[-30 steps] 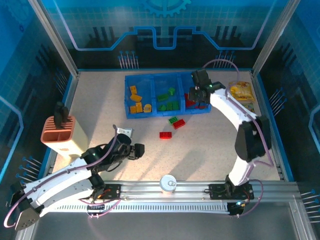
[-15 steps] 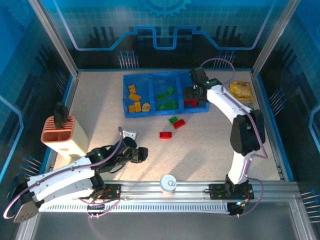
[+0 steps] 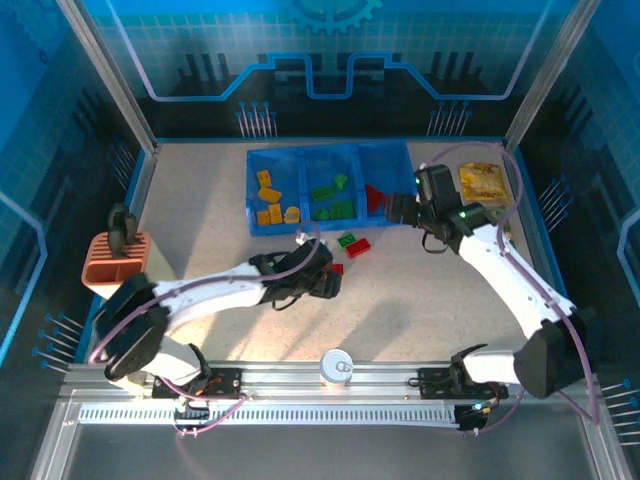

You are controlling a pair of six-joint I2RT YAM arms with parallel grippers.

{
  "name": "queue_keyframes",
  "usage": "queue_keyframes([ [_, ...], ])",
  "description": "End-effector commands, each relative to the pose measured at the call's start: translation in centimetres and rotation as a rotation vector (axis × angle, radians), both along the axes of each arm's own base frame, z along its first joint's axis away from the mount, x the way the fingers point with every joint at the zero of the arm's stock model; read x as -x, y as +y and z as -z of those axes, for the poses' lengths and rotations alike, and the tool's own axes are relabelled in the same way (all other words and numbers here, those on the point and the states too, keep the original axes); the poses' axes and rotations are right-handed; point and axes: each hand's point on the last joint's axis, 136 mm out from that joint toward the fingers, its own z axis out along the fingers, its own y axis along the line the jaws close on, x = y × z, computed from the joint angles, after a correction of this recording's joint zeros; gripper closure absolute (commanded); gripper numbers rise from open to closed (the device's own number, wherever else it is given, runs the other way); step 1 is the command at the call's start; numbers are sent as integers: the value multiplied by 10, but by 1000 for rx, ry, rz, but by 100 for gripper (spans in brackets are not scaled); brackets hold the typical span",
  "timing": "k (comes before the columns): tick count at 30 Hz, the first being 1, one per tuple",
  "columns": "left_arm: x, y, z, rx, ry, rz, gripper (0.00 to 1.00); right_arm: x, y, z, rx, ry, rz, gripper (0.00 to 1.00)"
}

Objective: Sort the legos into containers by color
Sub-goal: Pick up the lego from the center of the table.

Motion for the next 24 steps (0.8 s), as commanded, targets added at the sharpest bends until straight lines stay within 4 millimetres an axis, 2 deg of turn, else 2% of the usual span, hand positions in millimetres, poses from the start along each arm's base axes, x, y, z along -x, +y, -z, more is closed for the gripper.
queue_keyframes([
  [1,-17,-15,13,-28,55,0,15,20,-8,7,-20,-9,19,11],
  [7,-44,-20,40,-168,113,-64,15,48,-27,24,-37,-4,55,10],
  [8,-46,-20,43,-187,117,-68,15,54,-30,33,-35,11,61,10],
  [16,-50,-15,67,-282,156,-84,17,67,-39,46,-78,14,87,10],
  [18,-50,-16,70,-285,160,-80,22,67,-38,48,-86,15,86,10],
  [24,-51,-14,72,-305,153,-74,53,70,-38,51,-96,14,87,10],
])
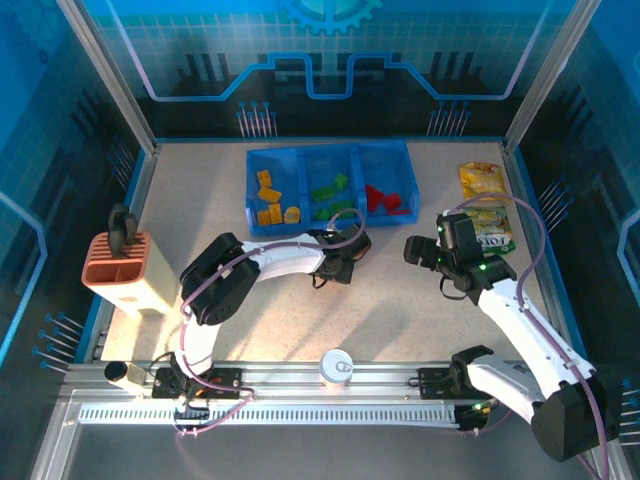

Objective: Sort the legos into containers by color
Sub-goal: Pick up the lego from the center of the table.

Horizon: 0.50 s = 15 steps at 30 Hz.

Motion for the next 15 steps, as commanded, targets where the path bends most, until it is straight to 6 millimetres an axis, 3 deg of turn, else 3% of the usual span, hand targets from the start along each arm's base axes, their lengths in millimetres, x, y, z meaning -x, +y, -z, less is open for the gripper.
queue_keyframes([
  [1,-1,10,4,-60,6,-3,57,0,-1,-3,-31,-25,15,10],
  [9,-9,4,-10,-43,-31,19,69,5,-2,-1,-37,-24,13,11],
  [15,-24,-38,-62,144,-154,111,70,10,-4,-7,-41,-37,20,11],
])
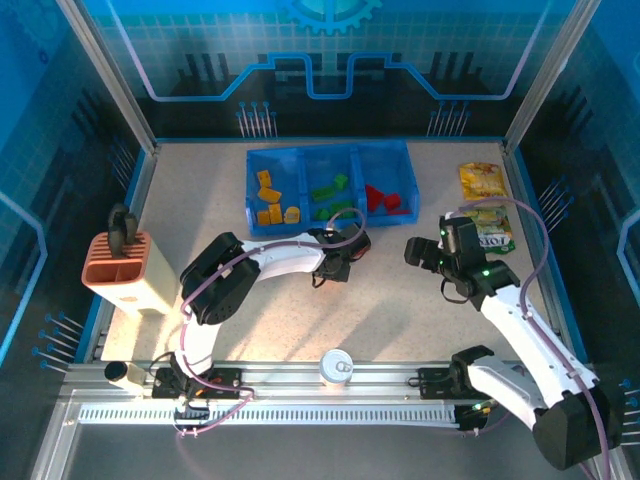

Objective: Sort the legos into containers by color
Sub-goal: Pick up the lego from the center of the table, then place the lego in the container.

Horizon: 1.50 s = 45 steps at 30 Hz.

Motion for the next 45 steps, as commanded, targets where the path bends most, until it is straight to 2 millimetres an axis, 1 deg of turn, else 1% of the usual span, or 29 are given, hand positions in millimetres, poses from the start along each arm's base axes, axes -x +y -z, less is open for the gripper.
queue_keyframes([
  [1,-23,-39,-65,158,-141,87,70,6,-5,-1,-15,-1,23,11],
  [4,-44,-60,-98,192,-206,133,71,10,-7,-2,-19,-5,30,11],
  [7,-68,-82,-124,226,-250,169,70,15,-9,-6,-20,-12,35,11],
  [9,-85,-94,-136,247,-277,179,70,18,-11,-10,-20,-21,41,11],
  [12,-113,-106,-146,274,-301,175,70,24,-14,-14,-23,-29,45,11],
  [16,-148,-119,-151,296,-330,177,69,31,-13,-17,-40,-30,35,12],
  [20,-180,-125,-149,319,-367,164,67,38,-14,-19,-44,-36,32,12],
  [23,-197,-123,-146,341,-387,137,65,42,-14,-20,-52,-40,29,12],
  [26,-206,-119,-149,362,-400,122,58,44,-12,-17,-68,-36,21,12],
  [28,-206,-118,-156,368,-410,122,53,45,-11,-13,-73,-27,20,12],
  [30,-202,-119,-168,388,-414,137,46,45,-10,-6,-76,-16,19,12],
  [32,-193,-119,-185,405,-418,155,35,44,-8,0,-80,-6,12,12],
  [35,-175,-112,-205,398,-440,169,29,40,-4,7,-81,11,-4,12],
  [37,-159,-103,-211,395,-452,169,28,35,0,10,-80,18,-22,11],
  [38,-151,-98,-211,401,-455,165,28,31,4,11,-82,22,-40,10],
  [40,-132,-83,-205,407,-441,146,28,24,12,14,-84,41,-79,9],
  [43,-103,-55,-192,419,-430,110,27,9,29,21,-77,65,-161,7],
  [45,-81,-35,-183,438,-424,89,27,-2,45,24,-48,65,-240,3],
])
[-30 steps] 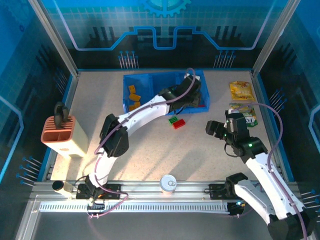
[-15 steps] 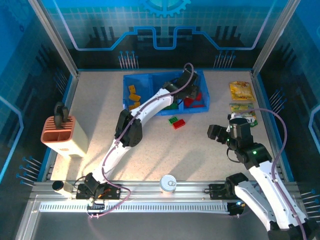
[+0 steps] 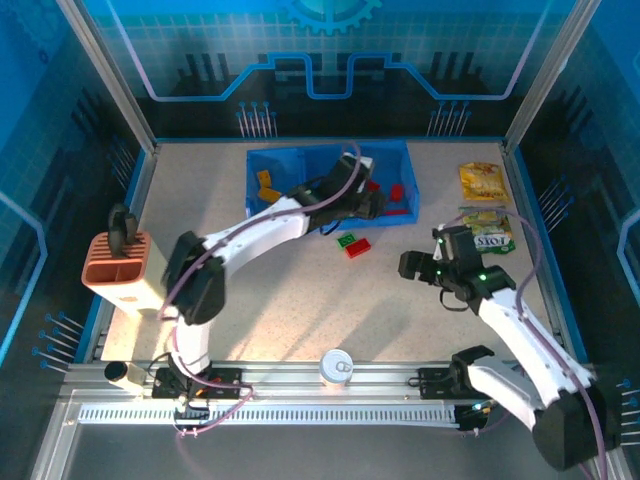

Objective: Sort the legos into containers by color
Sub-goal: Place the lego in the container, then pick up the lego from the center of the table.

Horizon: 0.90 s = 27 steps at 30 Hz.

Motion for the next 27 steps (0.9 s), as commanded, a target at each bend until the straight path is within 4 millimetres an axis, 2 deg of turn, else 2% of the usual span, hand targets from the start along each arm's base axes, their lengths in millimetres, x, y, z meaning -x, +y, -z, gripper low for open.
queue_keyframes([
  [1,24,26,1,87,-24,-46,27,-24,33,-11,15,-69,-171,0],
  [5,74,63,24,90,7,-48,27,-47,57,2,133,-58,-311,0],
  [9,113,102,42,57,40,-80,27,-74,78,11,214,-35,-429,0],
  [14,150,145,43,57,32,-136,27,-99,106,22,291,7,-566,0],
  [19,169,174,42,68,7,-181,27,-108,128,42,317,79,-636,0],
  [24,181,187,51,70,22,-202,27,-108,142,60,330,129,-663,0],
  [27,184,192,53,70,18,-210,27,-112,140,70,375,151,-640,1],
])
